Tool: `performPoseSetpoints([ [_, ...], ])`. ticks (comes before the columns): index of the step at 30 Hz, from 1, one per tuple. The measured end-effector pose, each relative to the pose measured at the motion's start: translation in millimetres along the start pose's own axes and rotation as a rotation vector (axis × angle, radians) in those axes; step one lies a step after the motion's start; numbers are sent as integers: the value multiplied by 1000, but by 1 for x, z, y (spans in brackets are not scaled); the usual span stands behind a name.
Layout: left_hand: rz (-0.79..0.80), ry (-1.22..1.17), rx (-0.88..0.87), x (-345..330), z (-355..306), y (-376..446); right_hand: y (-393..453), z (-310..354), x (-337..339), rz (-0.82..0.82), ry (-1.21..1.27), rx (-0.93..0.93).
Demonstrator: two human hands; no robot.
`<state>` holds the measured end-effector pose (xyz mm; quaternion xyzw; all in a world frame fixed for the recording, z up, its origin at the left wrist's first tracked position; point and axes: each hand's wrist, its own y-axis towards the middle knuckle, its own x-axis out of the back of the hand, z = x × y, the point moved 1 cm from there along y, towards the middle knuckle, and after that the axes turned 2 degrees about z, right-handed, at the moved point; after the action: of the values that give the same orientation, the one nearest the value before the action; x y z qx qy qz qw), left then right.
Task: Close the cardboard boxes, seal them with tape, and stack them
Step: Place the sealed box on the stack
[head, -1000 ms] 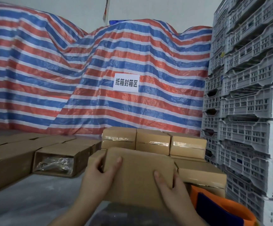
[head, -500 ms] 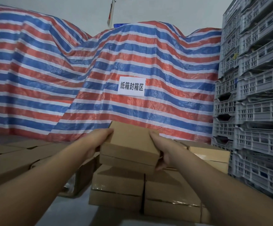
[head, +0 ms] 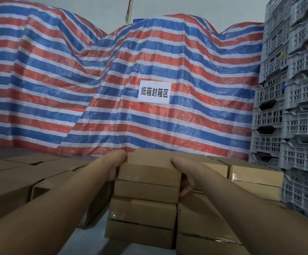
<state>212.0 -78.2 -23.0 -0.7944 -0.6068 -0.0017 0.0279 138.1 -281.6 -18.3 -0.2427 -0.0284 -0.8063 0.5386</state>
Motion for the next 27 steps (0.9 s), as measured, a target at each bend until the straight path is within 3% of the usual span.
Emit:
performPoseSetpoints([
  [5,-27,-97,-66,1,2,4,0,2,-1,-49,-37,7],
  [8,-190,-52,-156,-2,4,-6,-6,1,0,-100,-3,31],
  [11,-430,186,-365,5,12,-20,-17,-4,2,-318,-163,329],
  [13,-464,242,-528,9,22,-40,-36,-11,1,-533,-292,565],
  [15,-437,258,-610,11,33,-65,-55,-21,-8,-611,-271,775],
  [18,-341,320,-639,16,56,-99,-81,-42,-37,-557,-227,940],
  [21,-281,430,-609,25,77,-130,-103,-67,-70,-427,-193,952],
  [27,-343,594,-596,64,101,-173,-131,-95,-133,-307,-337,944],
])
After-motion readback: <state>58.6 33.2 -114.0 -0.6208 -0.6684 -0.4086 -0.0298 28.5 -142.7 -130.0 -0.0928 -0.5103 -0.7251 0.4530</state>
